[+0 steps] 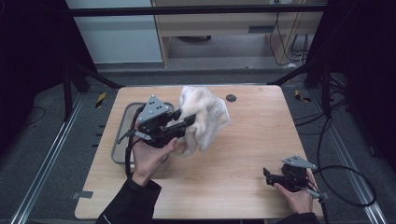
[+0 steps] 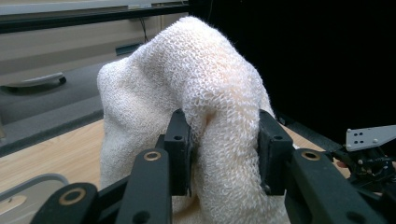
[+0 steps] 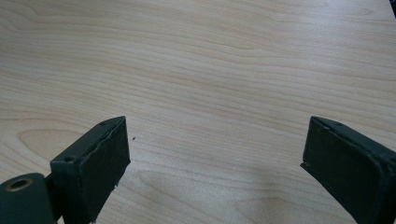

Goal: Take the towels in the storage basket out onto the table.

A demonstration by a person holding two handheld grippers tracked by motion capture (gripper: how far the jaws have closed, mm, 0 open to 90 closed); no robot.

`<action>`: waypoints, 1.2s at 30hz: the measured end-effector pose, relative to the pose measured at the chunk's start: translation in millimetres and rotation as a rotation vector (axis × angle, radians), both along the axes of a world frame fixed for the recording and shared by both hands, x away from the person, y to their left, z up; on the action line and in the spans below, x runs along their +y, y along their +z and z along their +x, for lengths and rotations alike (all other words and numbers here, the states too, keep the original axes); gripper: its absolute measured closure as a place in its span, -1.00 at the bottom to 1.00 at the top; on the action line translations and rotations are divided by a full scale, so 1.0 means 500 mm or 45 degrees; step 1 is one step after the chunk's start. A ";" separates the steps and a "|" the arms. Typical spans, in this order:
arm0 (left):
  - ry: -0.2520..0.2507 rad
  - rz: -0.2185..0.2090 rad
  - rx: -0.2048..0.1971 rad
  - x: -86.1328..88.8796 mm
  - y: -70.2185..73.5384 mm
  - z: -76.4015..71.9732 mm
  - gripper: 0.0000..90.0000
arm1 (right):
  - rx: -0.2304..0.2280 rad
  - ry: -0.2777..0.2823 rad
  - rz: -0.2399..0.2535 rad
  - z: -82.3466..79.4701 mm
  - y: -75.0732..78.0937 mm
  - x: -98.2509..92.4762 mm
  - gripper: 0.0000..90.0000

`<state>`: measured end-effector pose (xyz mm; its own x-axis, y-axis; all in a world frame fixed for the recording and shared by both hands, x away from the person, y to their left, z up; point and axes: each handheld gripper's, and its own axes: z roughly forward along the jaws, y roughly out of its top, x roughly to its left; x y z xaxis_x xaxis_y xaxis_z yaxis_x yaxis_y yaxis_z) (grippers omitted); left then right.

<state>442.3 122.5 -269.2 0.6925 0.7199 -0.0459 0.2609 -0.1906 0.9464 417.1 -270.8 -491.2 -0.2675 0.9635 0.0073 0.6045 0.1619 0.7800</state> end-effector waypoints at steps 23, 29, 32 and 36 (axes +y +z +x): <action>-0.080 0.013 0.044 -0.072 -0.040 0.023 0.39 | -0.011 0.007 -0.009 -0.001 0.000 -0.002 -0.84; -0.097 0.021 0.058 -0.090 -0.054 0.031 0.39 | -0.017 0.003 -0.007 -0.001 -0.001 -0.003 -0.84; -0.106 0.022 0.064 -0.100 -0.059 0.035 0.39 | -0.018 0.001 -0.006 -0.002 0.000 -0.004 -0.84; -0.121 0.024 0.072 -0.111 -0.067 0.040 0.39 | -0.020 0.000 -0.002 -0.002 -0.001 -0.004 -0.84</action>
